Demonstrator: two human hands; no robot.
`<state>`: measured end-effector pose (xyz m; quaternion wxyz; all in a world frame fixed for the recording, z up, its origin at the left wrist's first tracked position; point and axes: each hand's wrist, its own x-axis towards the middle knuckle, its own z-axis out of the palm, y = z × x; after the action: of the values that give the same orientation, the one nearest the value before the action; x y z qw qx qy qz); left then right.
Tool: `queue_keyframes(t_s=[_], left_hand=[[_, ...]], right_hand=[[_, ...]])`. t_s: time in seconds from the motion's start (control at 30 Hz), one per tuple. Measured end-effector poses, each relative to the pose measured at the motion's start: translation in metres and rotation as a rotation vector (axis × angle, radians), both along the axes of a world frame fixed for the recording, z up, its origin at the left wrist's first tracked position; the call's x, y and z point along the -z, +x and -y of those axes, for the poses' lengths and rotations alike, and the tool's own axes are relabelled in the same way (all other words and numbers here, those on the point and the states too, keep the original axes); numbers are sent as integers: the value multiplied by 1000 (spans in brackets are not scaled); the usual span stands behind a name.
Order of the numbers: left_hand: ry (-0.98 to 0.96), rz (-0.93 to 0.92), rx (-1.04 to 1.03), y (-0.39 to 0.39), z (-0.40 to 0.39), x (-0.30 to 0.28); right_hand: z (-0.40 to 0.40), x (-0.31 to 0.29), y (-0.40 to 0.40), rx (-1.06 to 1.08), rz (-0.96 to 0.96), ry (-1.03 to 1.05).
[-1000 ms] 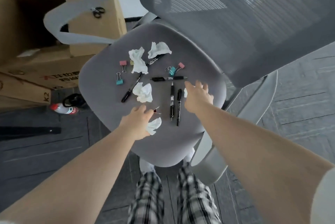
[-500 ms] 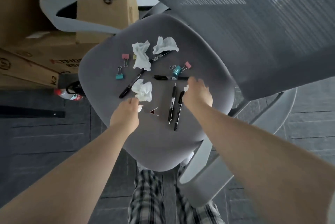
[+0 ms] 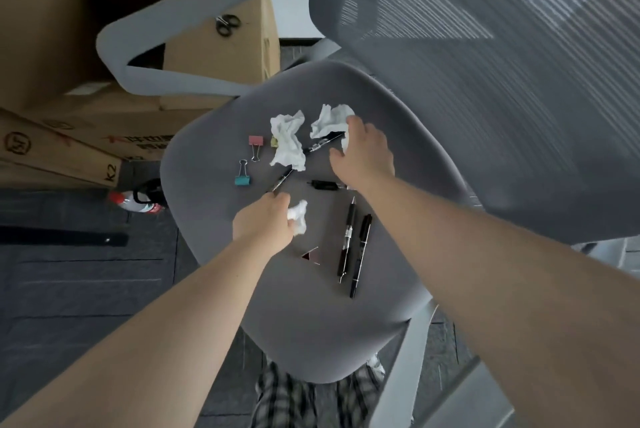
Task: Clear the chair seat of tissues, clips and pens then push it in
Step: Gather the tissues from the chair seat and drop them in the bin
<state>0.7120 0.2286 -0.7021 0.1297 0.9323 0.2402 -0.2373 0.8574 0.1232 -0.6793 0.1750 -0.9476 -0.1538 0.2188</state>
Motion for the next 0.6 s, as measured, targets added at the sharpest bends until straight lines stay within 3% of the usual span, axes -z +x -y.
queue_keyframes(t_s=[0.3,0.6], left_hand=[[-99,361,-210,28,-36,-14],[-102,156,4,82,-45,2]], right_hand=[[-33,14,32,27,-5,-14],[-45,45,43,106,-136,-92]])
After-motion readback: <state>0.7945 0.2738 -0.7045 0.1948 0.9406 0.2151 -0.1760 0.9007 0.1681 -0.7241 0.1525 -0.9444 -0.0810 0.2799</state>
